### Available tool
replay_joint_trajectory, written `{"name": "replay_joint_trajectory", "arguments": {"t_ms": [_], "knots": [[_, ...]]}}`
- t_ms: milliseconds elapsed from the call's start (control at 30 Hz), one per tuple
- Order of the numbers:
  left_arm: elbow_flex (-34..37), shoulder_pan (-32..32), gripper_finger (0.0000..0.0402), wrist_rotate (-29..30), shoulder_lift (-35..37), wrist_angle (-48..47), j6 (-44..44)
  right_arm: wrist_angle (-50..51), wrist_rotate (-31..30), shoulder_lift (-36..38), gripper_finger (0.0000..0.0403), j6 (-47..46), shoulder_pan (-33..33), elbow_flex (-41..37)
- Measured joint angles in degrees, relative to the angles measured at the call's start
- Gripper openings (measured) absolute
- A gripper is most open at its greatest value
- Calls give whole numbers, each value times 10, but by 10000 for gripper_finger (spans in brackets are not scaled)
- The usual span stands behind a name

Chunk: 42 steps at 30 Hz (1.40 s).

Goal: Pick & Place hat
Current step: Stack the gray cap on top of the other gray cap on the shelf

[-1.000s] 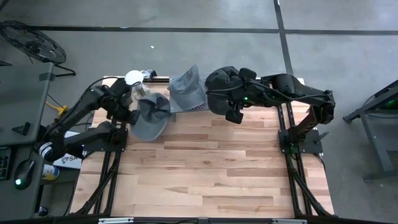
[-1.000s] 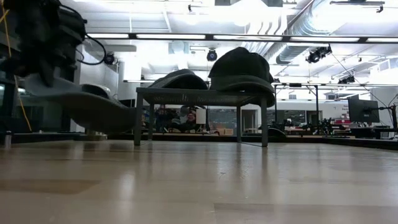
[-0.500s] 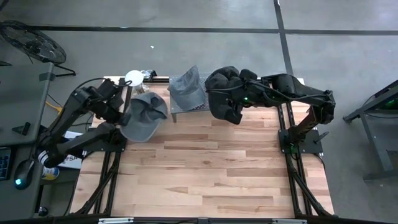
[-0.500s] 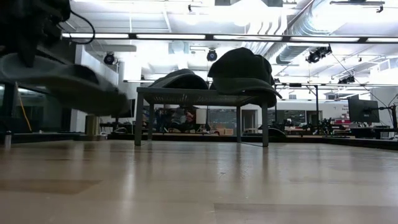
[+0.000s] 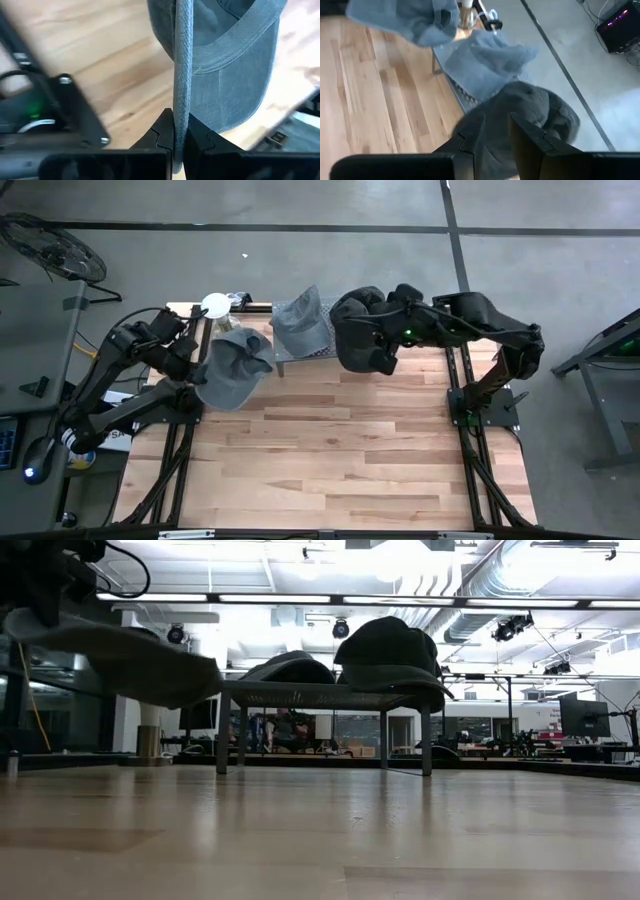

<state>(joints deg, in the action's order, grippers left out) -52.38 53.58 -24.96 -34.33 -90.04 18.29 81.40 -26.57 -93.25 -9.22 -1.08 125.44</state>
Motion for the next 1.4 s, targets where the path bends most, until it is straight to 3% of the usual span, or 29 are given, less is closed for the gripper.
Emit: {"name": "replay_joint_trajectory", "arguments": {"t_ms": [200,400,667,833,933,1067,1267,1400], "knots": [[0,0,5,-101,13,0,2,87,2,2,78,34,22,19],[0,0,5,-251,17,0,0,82,53,23,78,145,74,3],[0,0,5,-407,16,1,-6,68,117,30,78,251,144,3],[-6,0,5,-519,16,33,-37,42,172,30,78,263,166,3],[-23,0,5,-559,15,110,-7,4,225,30,78,251,170,3],[-41,0,5,-571,15,296,65,-44,280,30,78,242,164,3],[-42,0,5,-542,-9,622,195,-141,287,25,78,239,146,3],[-42,0,5,-511,-40,775,210,-204,287,17,78,195,135,3]]}}
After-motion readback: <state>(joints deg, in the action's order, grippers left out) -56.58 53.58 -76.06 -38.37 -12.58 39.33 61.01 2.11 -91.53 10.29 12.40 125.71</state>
